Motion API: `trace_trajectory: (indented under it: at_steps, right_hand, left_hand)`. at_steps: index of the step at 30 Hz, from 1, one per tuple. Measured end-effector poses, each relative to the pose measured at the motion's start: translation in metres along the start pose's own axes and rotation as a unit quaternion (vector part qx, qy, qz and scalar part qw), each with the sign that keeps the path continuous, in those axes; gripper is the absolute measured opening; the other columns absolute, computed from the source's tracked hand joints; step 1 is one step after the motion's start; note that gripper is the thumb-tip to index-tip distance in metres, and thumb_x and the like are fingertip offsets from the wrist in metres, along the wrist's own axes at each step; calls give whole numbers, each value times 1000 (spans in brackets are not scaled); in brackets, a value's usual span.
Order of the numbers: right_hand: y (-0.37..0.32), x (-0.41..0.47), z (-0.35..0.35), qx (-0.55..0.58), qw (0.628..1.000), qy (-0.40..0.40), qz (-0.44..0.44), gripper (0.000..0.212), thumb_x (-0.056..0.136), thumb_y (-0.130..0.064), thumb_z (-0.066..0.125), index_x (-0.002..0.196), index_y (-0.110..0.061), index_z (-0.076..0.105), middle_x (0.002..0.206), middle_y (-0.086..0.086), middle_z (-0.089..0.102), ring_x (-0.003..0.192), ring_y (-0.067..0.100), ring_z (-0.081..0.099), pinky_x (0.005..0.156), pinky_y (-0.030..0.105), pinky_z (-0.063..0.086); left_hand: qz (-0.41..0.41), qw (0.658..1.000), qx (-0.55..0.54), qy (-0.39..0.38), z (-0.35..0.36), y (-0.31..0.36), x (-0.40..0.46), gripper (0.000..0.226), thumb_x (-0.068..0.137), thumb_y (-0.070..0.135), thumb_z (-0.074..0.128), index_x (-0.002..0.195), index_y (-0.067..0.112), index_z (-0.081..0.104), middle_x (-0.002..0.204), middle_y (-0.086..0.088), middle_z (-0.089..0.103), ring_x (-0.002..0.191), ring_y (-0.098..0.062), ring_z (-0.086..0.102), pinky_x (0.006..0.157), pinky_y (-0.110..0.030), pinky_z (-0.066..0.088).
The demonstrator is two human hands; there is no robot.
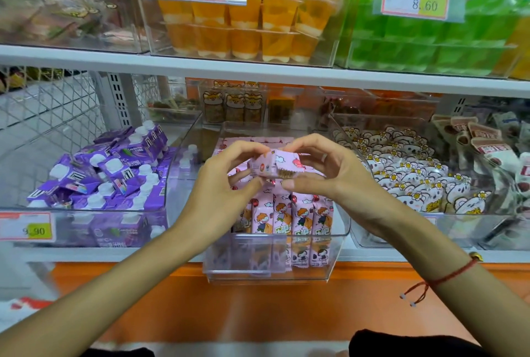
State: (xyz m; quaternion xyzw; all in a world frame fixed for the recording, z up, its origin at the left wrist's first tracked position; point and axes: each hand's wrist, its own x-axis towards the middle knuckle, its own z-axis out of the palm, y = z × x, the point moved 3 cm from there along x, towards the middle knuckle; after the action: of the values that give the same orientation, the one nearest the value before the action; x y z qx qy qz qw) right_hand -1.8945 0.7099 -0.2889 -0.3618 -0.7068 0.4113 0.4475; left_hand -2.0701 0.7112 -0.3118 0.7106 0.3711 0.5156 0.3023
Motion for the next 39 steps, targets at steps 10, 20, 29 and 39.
trace_trajectory:
  at_steps: [10, 20, 29, 39]
  right_hand:
    - [1, 4, 0, 6, 998, 39, 47, 40, 81, -25, 71, 120, -28, 64, 112, -9, 71, 98, 6, 68, 82, 19, 55]
    - [10, 6, 5, 15, 983, 76, 166, 33, 83, -40, 69, 105, -14, 68, 63, -7, 63, 52, 5, 54, 59, 22, 50]
    - [-1, -2, 10, -103, 994, 19, -9, 64, 77, -7, 77, 129, -31, 50, 96, 3, 57, 76, 9, 60, 69, 21, 54]
    - [-1, -2, 17, -118, 989, 70, -48, 48, 80, -17, 75, 123, -24, 56, 113, -7, 63, 99, 5, 62, 75, 17, 52]
  left_hand:
    - [-201, 962, -178, -53, 3, -1, 2, 30, 86, 20, 67, 116, 23, 66, 107, 9, 73, 98, -5, 69, 76, -18, 56]
    - [-308, 920, -239, -47, 7, 0, 0, 29, 82, 37, 70, 101, 17, 73, 94, 0, 76, 81, -10, 73, 62, -20, 57]
    - [-233, 947, -202, -88, 6, -1, 4, 30, 99, 11, 46, 121, 22, 63, 108, 5, 73, 101, -11, 69, 87, -22, 55]
    - [-188, 958, -217, 10, 2, 3, 3, 51, 70, 37, 74, 115, 17, 60, 105, 2, 74, 101, -12, 69, 87, -30, 54]
